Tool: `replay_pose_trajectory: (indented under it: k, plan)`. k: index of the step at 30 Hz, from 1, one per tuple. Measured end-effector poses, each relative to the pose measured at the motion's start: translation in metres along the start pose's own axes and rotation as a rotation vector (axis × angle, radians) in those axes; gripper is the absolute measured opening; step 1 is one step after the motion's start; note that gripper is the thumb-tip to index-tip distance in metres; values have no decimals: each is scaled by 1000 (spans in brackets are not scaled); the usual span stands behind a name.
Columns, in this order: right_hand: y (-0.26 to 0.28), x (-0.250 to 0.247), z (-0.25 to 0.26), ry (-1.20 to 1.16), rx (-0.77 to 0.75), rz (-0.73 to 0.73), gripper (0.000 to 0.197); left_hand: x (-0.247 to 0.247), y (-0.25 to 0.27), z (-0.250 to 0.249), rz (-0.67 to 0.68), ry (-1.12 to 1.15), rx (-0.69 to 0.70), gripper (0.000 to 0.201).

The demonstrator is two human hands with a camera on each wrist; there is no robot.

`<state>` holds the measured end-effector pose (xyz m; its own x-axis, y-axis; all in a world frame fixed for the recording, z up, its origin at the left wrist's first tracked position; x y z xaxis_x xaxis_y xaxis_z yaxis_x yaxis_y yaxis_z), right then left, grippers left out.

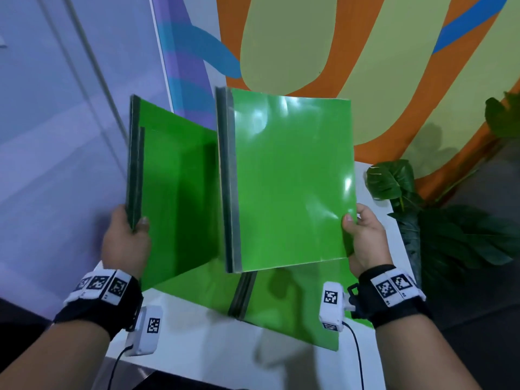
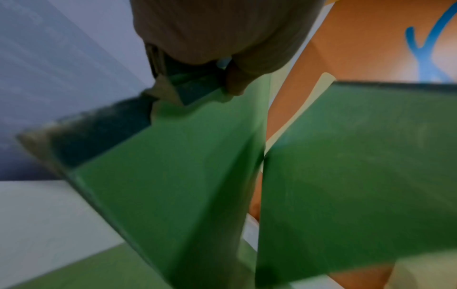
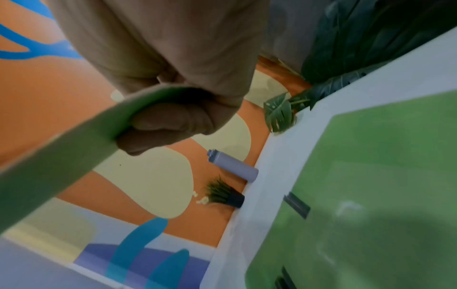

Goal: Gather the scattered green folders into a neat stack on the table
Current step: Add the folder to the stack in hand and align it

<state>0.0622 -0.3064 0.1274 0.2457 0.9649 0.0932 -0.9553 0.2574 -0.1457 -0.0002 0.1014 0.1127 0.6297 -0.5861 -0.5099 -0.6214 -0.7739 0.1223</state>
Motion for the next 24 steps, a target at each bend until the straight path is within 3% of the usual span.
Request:
replay_pose_trajectory:
  k: [4, 8, 11, 14, 16, 18, 21, 23, 24]
  plan:
    - [12, 23, -25, 0, 88, 34, 27, 25, 5, 9, 265, 207, -78, 22]
    - [23, 23, -57, 90, 119, 47, 37, 50, 17, 19, 522, 308, -223, 4]
    - [29, 13, -71, 121, 168, 69, 34, 65, 38, 17, 651, 360, -268, 15]
    - [36, 1, -68, 91, 274, 154, 62, 79, 50, 18, 747, 387, -291, 21]
    - [41, -6, -60, 77, 340, 218, 79, 93, 58, 20, 816, 364, -321, 23]
    - [46, -13, -56, 82, 383, 271, 82, 106, 68, 20, 865, 291, -358, 35]
    - [45, -33, -61, 98, 389, 169, 75, 129, 82, 23, 1022, 204, -493, 68]
    - [43, -50, -60, 140, 363, 81, 73, 143, 86, 27, 1041, 79, -421, 65]
    - [41, -60, -61, 166, 346, 51, 69, 148, 83, 30, 967, -37, -337, 55]
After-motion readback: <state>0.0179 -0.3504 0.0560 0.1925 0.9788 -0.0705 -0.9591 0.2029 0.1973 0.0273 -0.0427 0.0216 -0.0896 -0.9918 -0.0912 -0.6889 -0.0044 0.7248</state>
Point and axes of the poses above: each hand's wrist, its own y-axis away from the middle knuckle, its own x-axis out of the palm, z = x × y, the point moved 3 cm from there along -y, towards the middle knuckle, and after that the axes turned 15 degrees about -x, right-handed, at the moved point
